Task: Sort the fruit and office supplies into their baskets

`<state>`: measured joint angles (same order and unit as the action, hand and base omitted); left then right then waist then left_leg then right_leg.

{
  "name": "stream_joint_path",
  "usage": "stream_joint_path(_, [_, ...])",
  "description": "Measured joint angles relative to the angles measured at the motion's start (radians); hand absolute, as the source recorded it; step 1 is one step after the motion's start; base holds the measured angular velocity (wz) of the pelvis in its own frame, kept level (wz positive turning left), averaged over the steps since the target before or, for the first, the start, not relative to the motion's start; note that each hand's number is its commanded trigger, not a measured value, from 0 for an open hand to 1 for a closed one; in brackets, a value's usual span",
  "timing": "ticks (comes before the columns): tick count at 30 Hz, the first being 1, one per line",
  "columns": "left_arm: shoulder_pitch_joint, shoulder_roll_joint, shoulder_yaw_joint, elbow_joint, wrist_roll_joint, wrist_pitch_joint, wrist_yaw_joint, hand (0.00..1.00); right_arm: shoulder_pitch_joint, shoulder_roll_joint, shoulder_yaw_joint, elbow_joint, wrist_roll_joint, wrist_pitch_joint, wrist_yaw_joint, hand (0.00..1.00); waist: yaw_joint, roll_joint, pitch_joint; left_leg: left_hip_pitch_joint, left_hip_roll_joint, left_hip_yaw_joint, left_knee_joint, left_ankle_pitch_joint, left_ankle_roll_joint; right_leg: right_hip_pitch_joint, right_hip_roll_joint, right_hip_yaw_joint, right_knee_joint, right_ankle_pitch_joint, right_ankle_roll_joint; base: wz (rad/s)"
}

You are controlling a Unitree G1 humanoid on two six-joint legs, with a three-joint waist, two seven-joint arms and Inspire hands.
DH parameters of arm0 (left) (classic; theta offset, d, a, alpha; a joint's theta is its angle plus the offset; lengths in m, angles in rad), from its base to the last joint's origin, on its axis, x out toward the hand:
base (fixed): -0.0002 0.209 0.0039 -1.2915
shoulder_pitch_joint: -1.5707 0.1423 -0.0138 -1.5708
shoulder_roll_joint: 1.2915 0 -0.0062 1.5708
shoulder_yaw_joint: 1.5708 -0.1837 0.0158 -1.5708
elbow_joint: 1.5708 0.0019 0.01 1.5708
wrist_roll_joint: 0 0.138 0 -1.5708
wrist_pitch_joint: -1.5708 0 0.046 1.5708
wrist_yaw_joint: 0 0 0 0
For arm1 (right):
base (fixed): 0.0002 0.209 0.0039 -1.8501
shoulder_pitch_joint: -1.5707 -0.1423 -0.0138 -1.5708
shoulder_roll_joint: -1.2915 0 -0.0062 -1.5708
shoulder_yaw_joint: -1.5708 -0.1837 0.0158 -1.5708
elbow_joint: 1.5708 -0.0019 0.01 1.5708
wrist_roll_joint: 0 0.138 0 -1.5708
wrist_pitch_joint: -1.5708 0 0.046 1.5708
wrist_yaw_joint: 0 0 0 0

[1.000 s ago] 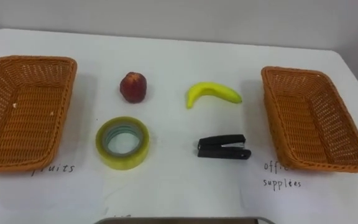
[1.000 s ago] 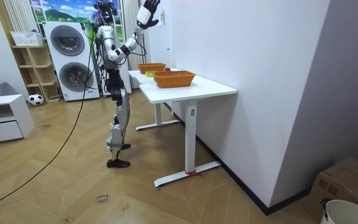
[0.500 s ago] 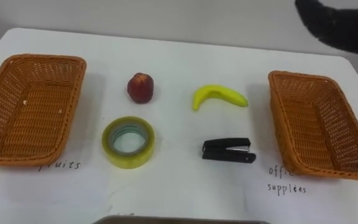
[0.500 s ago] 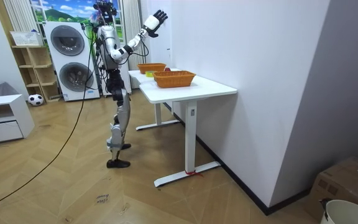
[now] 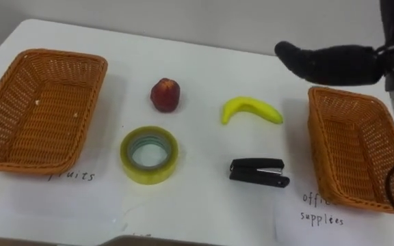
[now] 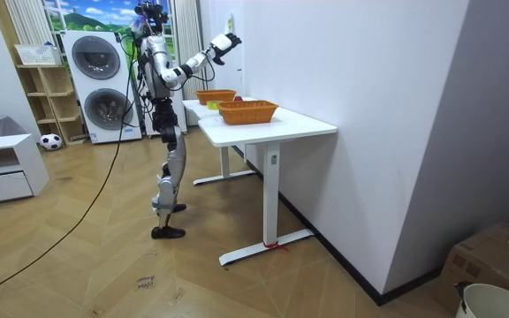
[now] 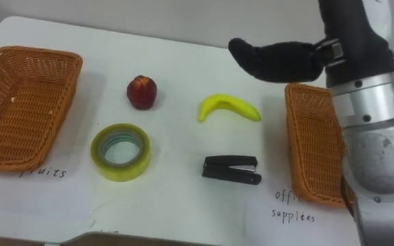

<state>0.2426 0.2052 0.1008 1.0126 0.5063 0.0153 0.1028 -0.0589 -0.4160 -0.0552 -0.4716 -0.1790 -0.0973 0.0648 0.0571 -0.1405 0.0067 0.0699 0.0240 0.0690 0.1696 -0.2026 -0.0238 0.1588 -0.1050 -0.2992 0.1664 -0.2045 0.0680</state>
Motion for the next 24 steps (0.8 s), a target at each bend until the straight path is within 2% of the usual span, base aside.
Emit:
stream_joint_path(3, [-0.010,0.003,0.001,-0.001,0.000,-0.001,0.000,0.00,0.001,-0.001,0.007,0.033,0.008,0.008,0.062,0.00,0.003,-0.001,-0.0010,-0.003,0.000,-0.003,0.001,0.000,0.000,0.000,0.000,0.001,0.000,0.000,0.000,0.02])
stream_joint_path(6, [-0.019,0.005,0.000,-0.002,0.000,0.000,-0.001,0.00,0.001,-0.003,0.033,0.041,0.012,0.032,0.112,0.00,0.004,-0.001,-0.0007,-0.004,0.000,-0.003,0.002,0.000,0.000,-0.001,0.001,0.023,0.000,0.000,0.000,0.00])
stream_joint_path(11, [-0.033,0.010,0.003,-0.002,0.001,0.000,-0.005,0.00,0.001,-0.003,0.054,0.042,0.012,0.041,0.182,0.00,0.006,0.003,0.0018,-0.006,-0.001,-0.005,0.002,0.000,0.000,-0.001,0.001,0.024,0.000,0.000,0.000,0.01])
stream_joint_path(18, [-0.037,0.018,0.005,-0.012,0.007,0.002,-0.027,0.00,0.003,-0.006,0.064,0.047,0.010,0.087,0.272,0.00,0.008,-0.002,-0.0016,-0.007,-0.001,-0.006,0.002,0.000,0.000,-0.001,0.001,0.023,0.000,0.000,0.000,0.00])
stream_joint_path(24, [-0.040,0.026,0.003,-0.039,0.008,0.011,-0.033,0.00,0.003,-0.031,0.066,0.111,-0.003,0.125,0.351,0.00,0.010,-0.008,-0.0052,-0.005,-0.001,-0.012,0.001,0.000,0.000,-0.001,0.001,0.023,0.001,0.000,0.000,0.01])
